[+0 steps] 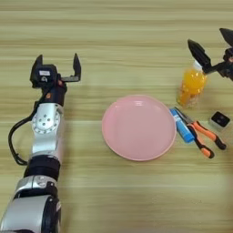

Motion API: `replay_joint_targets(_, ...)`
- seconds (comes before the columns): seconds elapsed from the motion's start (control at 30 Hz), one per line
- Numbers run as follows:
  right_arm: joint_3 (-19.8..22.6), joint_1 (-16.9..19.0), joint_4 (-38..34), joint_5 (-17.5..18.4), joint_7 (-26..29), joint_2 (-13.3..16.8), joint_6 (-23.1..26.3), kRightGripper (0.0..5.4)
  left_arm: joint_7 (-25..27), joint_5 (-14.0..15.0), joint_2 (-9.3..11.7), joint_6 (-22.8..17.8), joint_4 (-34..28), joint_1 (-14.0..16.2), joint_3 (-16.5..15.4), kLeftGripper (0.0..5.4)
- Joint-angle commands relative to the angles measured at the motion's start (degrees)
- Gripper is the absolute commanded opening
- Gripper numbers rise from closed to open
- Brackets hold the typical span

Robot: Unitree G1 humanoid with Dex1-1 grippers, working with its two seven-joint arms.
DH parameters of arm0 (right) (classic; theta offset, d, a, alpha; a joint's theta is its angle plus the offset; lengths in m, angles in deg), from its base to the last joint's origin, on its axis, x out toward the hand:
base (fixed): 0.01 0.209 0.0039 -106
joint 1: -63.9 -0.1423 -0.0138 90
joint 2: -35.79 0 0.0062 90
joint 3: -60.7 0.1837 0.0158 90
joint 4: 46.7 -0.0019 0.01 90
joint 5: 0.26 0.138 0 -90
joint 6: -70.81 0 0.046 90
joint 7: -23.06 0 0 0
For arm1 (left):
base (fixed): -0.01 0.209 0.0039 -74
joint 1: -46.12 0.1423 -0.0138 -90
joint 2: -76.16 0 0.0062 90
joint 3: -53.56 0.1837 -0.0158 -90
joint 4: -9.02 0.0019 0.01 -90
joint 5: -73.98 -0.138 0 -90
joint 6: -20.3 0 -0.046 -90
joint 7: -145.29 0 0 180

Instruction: Move the objects on the table

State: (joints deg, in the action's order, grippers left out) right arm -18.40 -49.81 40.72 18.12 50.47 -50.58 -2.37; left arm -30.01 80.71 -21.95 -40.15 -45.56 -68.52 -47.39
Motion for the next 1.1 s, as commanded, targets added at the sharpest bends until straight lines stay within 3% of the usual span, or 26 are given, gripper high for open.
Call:
replay_joint_targets(0.03,-1.02,-0.39,4.12,-0.07,0.85,-0.06,-0.27,5.36,0.17,-0.12,0.43,0.59,0.51,-0.8,-0.1,5.4)
replay_joint_targets(0.37,-4.75,0.46,9.73,-3.5,0.5,-0.38,-2.65,5.36,0.31,-0.04,0.29,0.91,-0.16,-0.1,-0.1,5.4)
replay_joint_targets(0.57,-7.09,0.82,12.81,-5.86,0.46,0.08,-0.93,5.36,0.56,0.1,0.25,1.11,-0.42,0.21,-0.12,5.4)
replay_joint_targets(0.97,-7.55,0.47,15.77,-7.21,0.52,0.28,-0.66,3.64,0.52,0.0,0.22,1.48,-0.51,0.41,-0.11,5.4)
replay_joint_targets(1.1,-7.36,-0.01,15.94,-7.24,0.48,0.31,-0.9,3.55,0.42,-0.05,0.13,1.53,-0.17,0.31,-0.08,5.4)
